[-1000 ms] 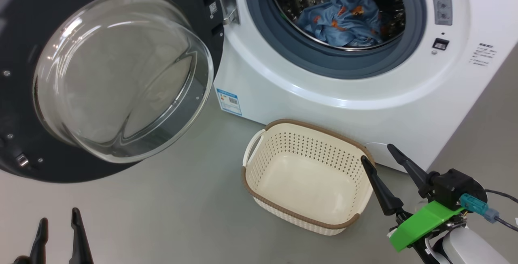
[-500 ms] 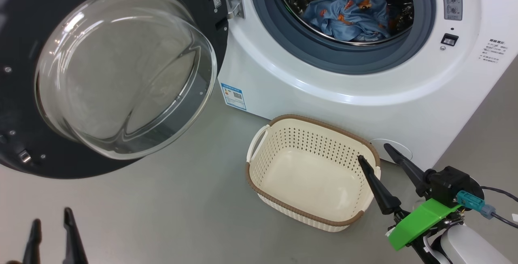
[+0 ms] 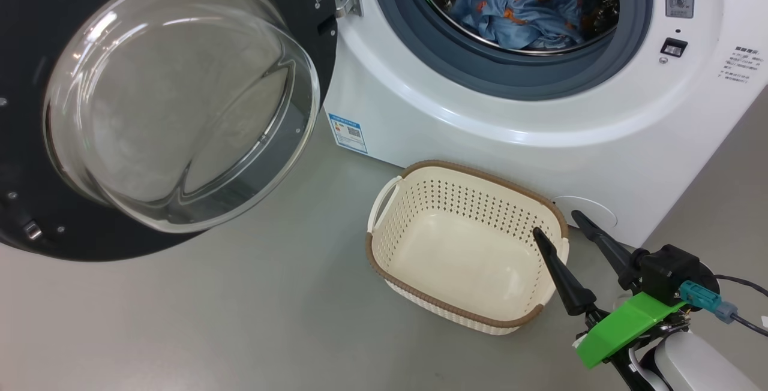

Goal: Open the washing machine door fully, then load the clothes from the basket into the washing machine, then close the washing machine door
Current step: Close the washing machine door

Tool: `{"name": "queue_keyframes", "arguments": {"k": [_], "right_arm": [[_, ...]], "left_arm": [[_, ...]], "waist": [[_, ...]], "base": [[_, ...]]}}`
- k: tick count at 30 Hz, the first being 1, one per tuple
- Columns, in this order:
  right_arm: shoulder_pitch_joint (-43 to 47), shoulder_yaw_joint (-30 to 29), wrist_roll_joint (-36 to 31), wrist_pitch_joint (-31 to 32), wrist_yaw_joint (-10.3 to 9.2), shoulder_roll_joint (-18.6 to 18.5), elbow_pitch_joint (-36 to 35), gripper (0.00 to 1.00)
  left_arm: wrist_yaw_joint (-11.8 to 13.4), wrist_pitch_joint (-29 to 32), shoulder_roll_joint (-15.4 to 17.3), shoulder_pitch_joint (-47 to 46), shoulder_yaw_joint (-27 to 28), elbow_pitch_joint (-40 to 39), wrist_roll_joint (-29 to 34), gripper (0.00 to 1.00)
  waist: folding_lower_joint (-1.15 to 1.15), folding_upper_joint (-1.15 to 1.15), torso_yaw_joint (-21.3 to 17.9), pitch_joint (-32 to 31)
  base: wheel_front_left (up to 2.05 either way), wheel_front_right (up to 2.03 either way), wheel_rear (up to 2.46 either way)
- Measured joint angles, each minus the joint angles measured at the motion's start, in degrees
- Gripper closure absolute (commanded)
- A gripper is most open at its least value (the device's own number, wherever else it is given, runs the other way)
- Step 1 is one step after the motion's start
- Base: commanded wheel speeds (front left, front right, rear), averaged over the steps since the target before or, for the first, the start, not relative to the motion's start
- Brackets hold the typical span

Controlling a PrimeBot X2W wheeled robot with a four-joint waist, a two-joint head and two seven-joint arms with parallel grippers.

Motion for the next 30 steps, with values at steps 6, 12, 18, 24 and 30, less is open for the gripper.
{"name": "queue_keyframes", "arguments": {"k": [6, 12, 18, 24, 30], "right_arm": [[0.0, 0.18, 0.0, 0.0, 0.0, 0.05, 0.02, 0.0], [-0.06, 0.78, -0.05, 0.0, 0.0, -0.29, 0.04, 0.0], [-0.36, 1.35, -0.07, 0.0, 0.0, -0.91, 0.03, 0.0], [-0.93, 1.78, -0.15, 0.0, 0.0, -1.63, 0.01, 0.0], [-2.37, 2.07, -0.23, 0.0, 0.0, -2.7, -0.03, 0.0]], "left_arm": [[0.0, 7.51, 10.77, -8.67, 2.34, 8.21, -19.12, 1.0], [0.0, 20.18, 17.23, -18.42, 0.1, 20.61, -30.34, 1.0], [0.0, 32.63, 19.56, -27.26, -3.48, 30.12, -36.46, 1.0], [0.0, 41.02, 21.99, -34.27, -3.77, 38.17, -40.03, 1.0], [0.0, 46.76, 23.53, -38.35, -4.42, 46.0, -40.95, 1.0]], "waist": [[0.0, 0.0, -0.04, 1.04], [0.0, 0.0, -0.2, 2.15], [0.0, 0.0, -0.28, 3.5], [0.0, 0.0, -0.44, 5.24], [0.0, 0.0, -0.96, 7.29]], "base": [[0.0, 0.0, 0.0], [0.0, 0.0, 0.0], [0.0, 0.0, 0.0], [0.0, 0.0, 0.0], [0.0, 0.0, 0.0]]}}
